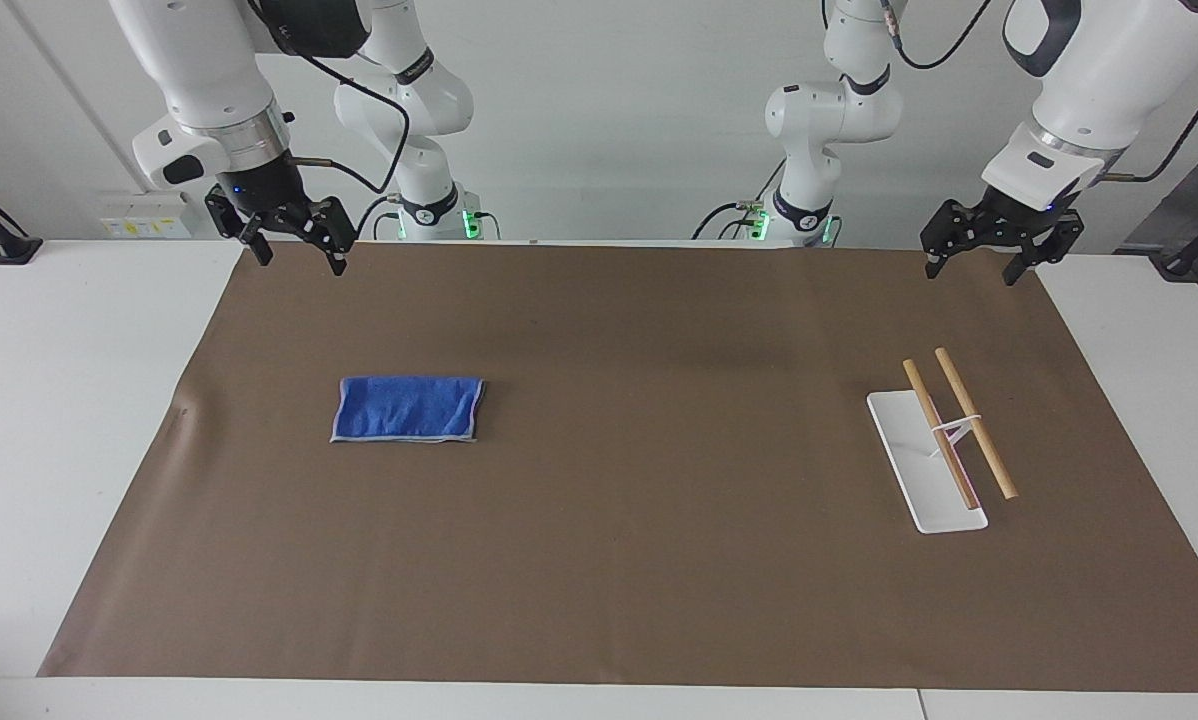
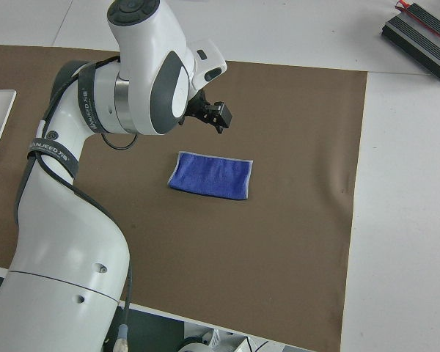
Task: Right arm passes towel to left arm to hang
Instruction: 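Move the right gripper down to the blue towel, then close the right gripper on the blue towel's edge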
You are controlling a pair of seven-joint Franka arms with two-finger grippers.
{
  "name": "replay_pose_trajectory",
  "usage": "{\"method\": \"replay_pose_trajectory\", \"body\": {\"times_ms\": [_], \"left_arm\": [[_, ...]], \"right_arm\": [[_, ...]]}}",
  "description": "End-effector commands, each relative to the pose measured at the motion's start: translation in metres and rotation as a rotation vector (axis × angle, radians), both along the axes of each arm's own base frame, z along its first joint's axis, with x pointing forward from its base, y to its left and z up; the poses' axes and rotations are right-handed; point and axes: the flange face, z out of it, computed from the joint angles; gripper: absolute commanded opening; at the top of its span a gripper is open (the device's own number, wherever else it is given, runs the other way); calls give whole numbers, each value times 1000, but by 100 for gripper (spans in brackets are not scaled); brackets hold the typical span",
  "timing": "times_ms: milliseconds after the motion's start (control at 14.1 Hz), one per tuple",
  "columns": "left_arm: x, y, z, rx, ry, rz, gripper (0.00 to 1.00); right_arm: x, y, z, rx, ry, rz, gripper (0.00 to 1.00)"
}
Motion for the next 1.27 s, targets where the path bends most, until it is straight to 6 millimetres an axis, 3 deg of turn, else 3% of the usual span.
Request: {"method": "replay_pose_trajectory", "body": {"times_ms": [0,141,495,566,778,1202], "left_arm": [[-8,3,1,-13,-4,11,100],[-8,3,1,-13,-4,11,100],[-8,3,1,-13,-4,11,100],[-8,3,1,-13,-4,11,100],[-8,3,1,-13,-4,11,100],[-9,3,2,-13,-6,11,100]], "right_arm": [[-16,10,-60,12,-3,39,100],[-11,26,-109,12,11,58,100],[-22,27,-207,18,-65,76,100],[-20,27,-220,19,-86,76,100],[-19,35,-242,21,-82,87,100],[-24,34,-248,16,-86,144,100]]}}
